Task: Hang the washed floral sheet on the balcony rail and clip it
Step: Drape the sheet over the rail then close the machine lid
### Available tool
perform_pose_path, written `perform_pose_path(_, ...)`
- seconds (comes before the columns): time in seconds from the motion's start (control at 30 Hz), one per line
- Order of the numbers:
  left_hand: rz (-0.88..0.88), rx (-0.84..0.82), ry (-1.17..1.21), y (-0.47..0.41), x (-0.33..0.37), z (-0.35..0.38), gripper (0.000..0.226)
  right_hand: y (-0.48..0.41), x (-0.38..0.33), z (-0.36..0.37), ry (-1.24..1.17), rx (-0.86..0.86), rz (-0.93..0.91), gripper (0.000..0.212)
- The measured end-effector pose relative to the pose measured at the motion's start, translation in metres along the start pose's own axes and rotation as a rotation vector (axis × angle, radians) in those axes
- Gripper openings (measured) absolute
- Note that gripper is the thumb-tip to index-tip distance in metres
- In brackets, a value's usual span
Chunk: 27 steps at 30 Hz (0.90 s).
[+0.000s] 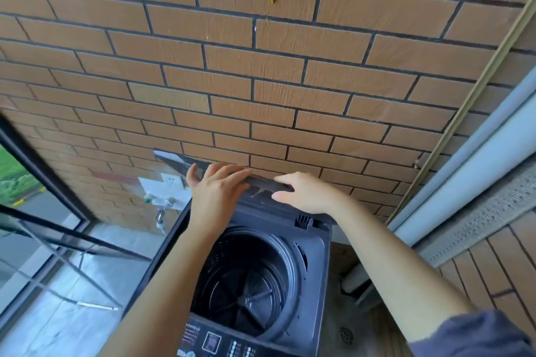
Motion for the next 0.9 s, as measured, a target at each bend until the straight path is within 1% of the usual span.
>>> perform_pose_path(0.1,0.062,-0.102,0.036,0.029,-0.010,-0.015,0.025,0.009,-0.020,0.023,0.016,-0.063,0.014,0.042)
perform_pose_path(0.2,0.090,-0.313,0.060,0.052,-0.022,-0.022,0.038,0.016,-0.034,0.052,0.089,-0.117,0.035,0.055)
perform_pose_path(0.27,0.062,-0.470,0.075,0.066,-0.027,-0.019,0.048,0.020,-0.039,0.070,0.103,-0.132,0.053,0.062)
perform_pose_path(0.3,0.035,-0.567,0.077,0.082,-0.032,-0.022,0.053,0.025,-0.049,0.086,0.094,-0.137,0.072,0.064)
perform_pose_path(0.33,0.010,-0.631,0.076,0.088,-0.033,-0.019,0.057,0.027,-0.052,0.093,0.113,-0.132,0.083,0.064)
perform_pose_path(0.43,-0.053,-0.779,0.029,0.115,-0.041,-0.012,0.069,0.034,-0.063,0.131,0.218,-0.111,0.101,0.064)
perform_pose_path(0.53,-0.106,-0.919,-0.012,0.145,-0.050,-0.001,0.070,0.039,-0.068,0.173,0.257,-0.095,0.126,0.064)
perform_pose_path(0.63,-0.162,-0.999,-0.024,0.172,-0.060,0.013,0.067,0.039,-0.069,0.208,0.270,-0.083,0.160,0.064)
perform_pose_path(0.73,-0.216,-1.014,-0.026,0.195,-0.070,0.026,0.062,0.039,-0.068,0.234,0.281,-0.069,0.184,0.061)
perform_pose_path(0.9,-0.321,-1.018,0.001,0.220,-0.079,0.041,0.055,0.037,-0.064,0.262,0.229,-0.071,0.199,0.050)
Point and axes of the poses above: each hand's wrist, its own y-axis away from the middle knuckle, its own z-axis out of the palm, x = y × z, the point moved 4 cm from there along -y, towards the middle knuckle, and after that the axes turned 13 degrees about y, right-handed, at the moved point
